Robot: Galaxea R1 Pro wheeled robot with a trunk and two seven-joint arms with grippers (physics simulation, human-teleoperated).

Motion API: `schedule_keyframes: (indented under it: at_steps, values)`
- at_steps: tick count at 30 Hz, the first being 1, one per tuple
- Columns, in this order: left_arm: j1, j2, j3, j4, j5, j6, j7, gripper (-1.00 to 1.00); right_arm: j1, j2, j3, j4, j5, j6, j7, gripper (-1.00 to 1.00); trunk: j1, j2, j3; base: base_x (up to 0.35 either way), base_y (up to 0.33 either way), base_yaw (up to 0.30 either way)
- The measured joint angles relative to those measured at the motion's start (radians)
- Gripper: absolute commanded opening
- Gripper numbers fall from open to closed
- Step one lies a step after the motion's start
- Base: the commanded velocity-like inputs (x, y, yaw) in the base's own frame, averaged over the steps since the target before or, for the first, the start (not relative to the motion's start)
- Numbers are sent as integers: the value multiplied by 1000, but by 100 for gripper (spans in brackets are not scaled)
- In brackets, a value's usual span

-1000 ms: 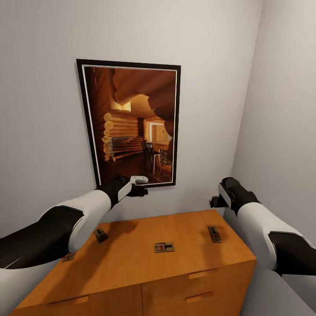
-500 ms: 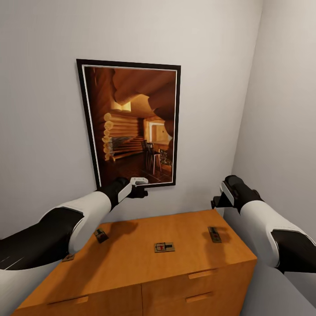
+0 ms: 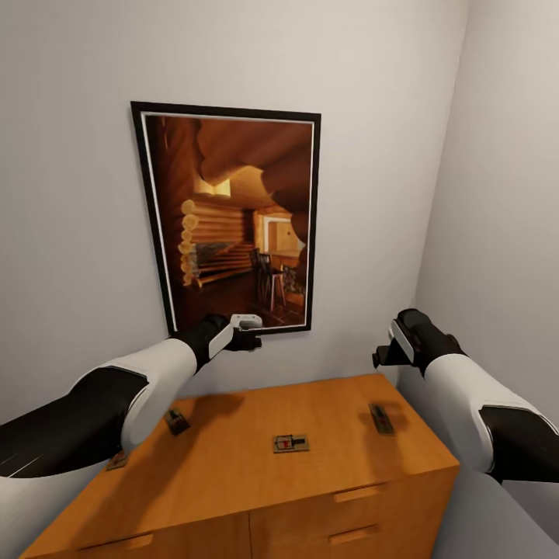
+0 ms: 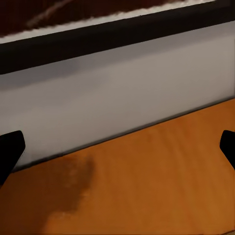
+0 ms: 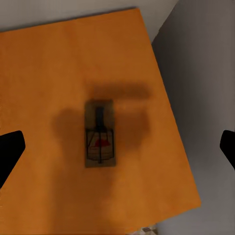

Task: Take the four mousetraps from the cabinet in the bathroom and place them on the bathroom floor. Make sure all four end up on the same floor surface, and ensure that at least two of them are either under or directly next to the same bathroom sink.

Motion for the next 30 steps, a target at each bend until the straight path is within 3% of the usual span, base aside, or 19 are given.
schedule_keyframes:
  at_steps: [8,30]
  values:
    - [0,0,0,1,0,0,0,100,0,5,0,-1,0,0,0,100,0,0,0,181,0,0]
    - [42,0,0,2,3,-19,0,100,0,9,-1,12,-7,-34,-1,100,0,0,0,15,0,0]
